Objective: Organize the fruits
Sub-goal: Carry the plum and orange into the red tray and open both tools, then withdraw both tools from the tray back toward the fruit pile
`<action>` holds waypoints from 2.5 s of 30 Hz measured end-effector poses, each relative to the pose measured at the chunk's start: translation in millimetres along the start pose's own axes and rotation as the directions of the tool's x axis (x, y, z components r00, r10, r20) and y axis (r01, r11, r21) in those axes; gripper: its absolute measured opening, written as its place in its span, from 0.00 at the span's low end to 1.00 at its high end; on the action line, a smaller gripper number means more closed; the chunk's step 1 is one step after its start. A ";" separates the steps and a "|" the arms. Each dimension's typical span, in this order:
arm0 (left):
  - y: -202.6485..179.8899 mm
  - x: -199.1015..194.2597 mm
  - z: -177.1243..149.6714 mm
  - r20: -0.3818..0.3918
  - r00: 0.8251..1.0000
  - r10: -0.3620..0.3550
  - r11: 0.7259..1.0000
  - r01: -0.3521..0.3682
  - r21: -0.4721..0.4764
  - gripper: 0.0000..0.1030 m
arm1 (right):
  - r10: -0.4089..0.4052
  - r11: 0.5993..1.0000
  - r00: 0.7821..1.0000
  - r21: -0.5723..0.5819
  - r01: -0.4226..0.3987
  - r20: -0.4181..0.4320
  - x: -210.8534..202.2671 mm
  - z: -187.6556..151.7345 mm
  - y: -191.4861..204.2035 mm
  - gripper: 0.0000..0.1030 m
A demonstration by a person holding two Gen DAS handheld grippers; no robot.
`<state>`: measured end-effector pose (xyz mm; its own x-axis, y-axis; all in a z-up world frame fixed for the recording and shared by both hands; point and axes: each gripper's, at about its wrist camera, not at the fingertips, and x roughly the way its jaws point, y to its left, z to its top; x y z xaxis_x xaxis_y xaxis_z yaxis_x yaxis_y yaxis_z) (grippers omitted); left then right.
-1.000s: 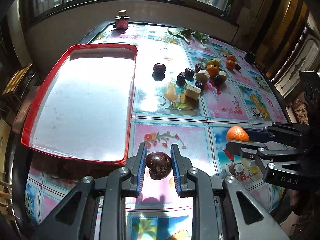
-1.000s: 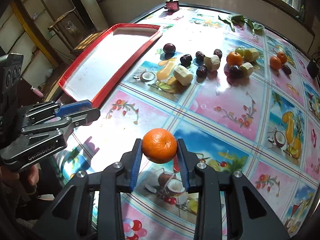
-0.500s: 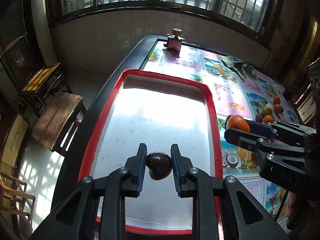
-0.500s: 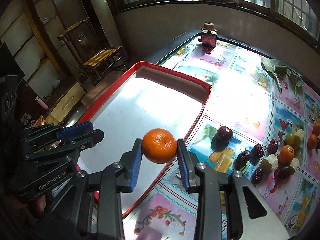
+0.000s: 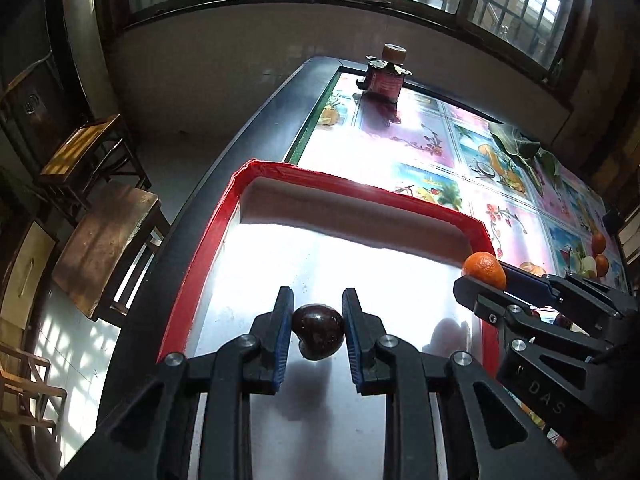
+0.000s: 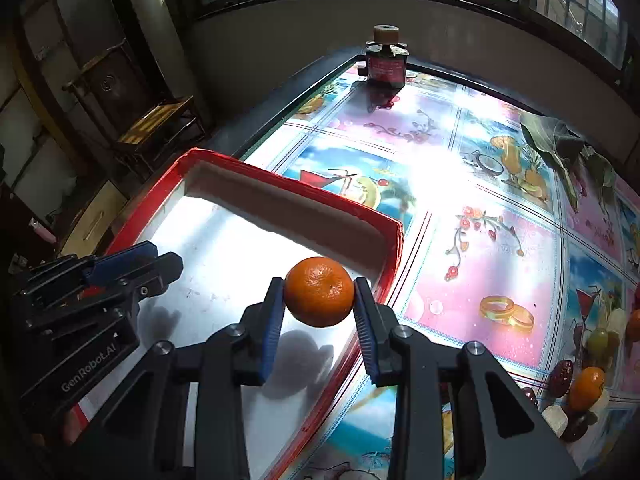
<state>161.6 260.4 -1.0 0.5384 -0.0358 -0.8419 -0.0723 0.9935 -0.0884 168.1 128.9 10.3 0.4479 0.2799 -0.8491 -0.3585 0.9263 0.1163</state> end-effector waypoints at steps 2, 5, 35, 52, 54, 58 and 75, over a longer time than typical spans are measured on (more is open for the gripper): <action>-1.8 8.6 4.9 -0.007 1.000 0.011 1.000 -0.011 0.002 0.24 | -0.001 1.000 1.000 0.004 0.001 -0.004 4.8 4.1 -2.3 0.35; -2.0 17.1 7.8 -0.024 1.000 0.012 1.000 -0.012 -0.004 0.24 | 0.001 1.000 1.000 0.002 -0.001 -0.008 11.2 9.6 -4.3 0.35; -15.1 -28.6 -5.9 -0.030 0.994 0.101 0.994 -0.102 -0.041 0.79 | -0.024 0.999 0.998 -0.024 0.026 0.049 -36.5 -1.5 -5.1 0.36; -65.6 -97.9 -49.8 0.181 0.979 -0.093 0.987 0.115 -0.113 0.79 | 0.035 0.998 0.983 0.050 -0.045 0.179 -150.6 -72.2 -54.5 0.38; -78.2 -101.1 -53.8 0.191 0.981 -0.040 0.995 0.056 -0.084 0.79 | 0.018 0.998 0.982 0.063 -0.031 0.186 -163.7 -87.9 -72.2 0.45; -97.1 -99.2 -66.1 0.152 0.988 0.029 0.997 -0.017 -0.079 0.79 | -0.048 0.995 0.980 0.091 0.031 0.191 -184.7 -125.3 -114.3 0.58; -185.0 -67.2 -113.5 0.027 0.994 0.108 0.987 -0.110 0.119 0.79 | -0.005 1.000 0.999 0.015 0.005 -0.034 -154.5 -211.3 -170.1 0.71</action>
<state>43.5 66.7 11.5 0.5503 0.0743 -0.8317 -0.0309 0.9972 0.0687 -13.3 -125.2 12.8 0.4216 0.2668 -0.8666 -0.3440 0.9314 0.1194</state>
